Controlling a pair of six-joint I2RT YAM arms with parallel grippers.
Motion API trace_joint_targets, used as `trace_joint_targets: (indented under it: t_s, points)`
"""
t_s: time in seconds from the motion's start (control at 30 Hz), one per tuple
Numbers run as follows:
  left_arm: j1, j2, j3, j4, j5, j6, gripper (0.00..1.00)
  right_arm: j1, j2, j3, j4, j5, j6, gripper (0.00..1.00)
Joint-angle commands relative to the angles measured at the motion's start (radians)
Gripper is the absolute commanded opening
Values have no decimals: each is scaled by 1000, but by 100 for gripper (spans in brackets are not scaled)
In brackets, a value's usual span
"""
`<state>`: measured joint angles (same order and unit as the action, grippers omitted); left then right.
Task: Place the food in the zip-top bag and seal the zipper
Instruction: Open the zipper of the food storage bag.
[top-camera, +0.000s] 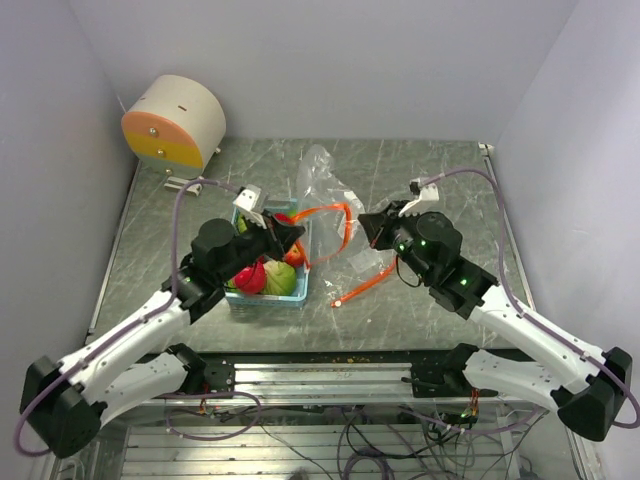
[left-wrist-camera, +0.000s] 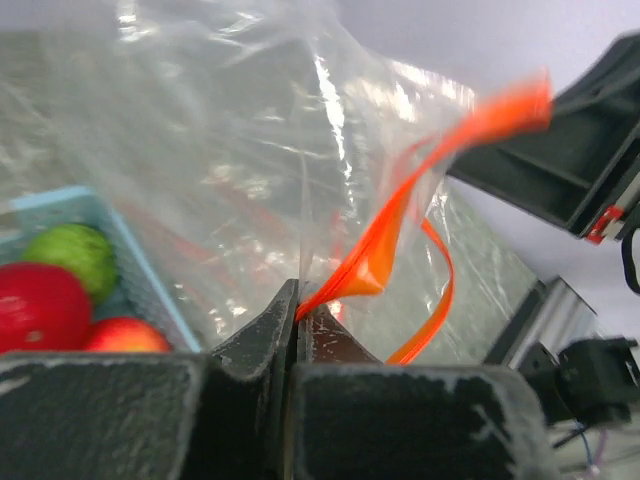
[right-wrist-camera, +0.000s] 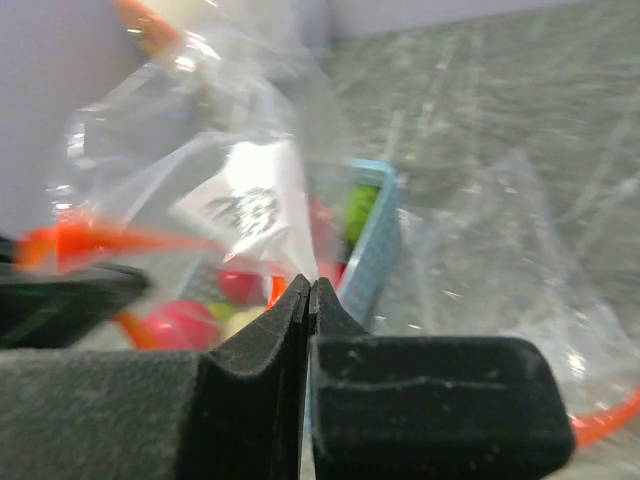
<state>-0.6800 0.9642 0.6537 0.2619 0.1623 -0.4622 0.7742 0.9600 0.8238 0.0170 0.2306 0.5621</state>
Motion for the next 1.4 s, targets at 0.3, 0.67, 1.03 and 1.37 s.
trace_joint_targets:
  t_s: [0.3,0.67,1.03,1.37]
  points:
    - [-4,-148,188,-622,-485,117,7,-6,60,95,-212,235,-166,10]
    - [-4,-188,259,-717,-586,125,7,-4,81,71,60,-320,-225,63]
    - [-4,-265,417,-984,-949,98,7,16,211,55,76,-367,-198,65]
    - [-4,-205,375,-1078,-1043,28,7,143,412,136,120,-333,-215,72]
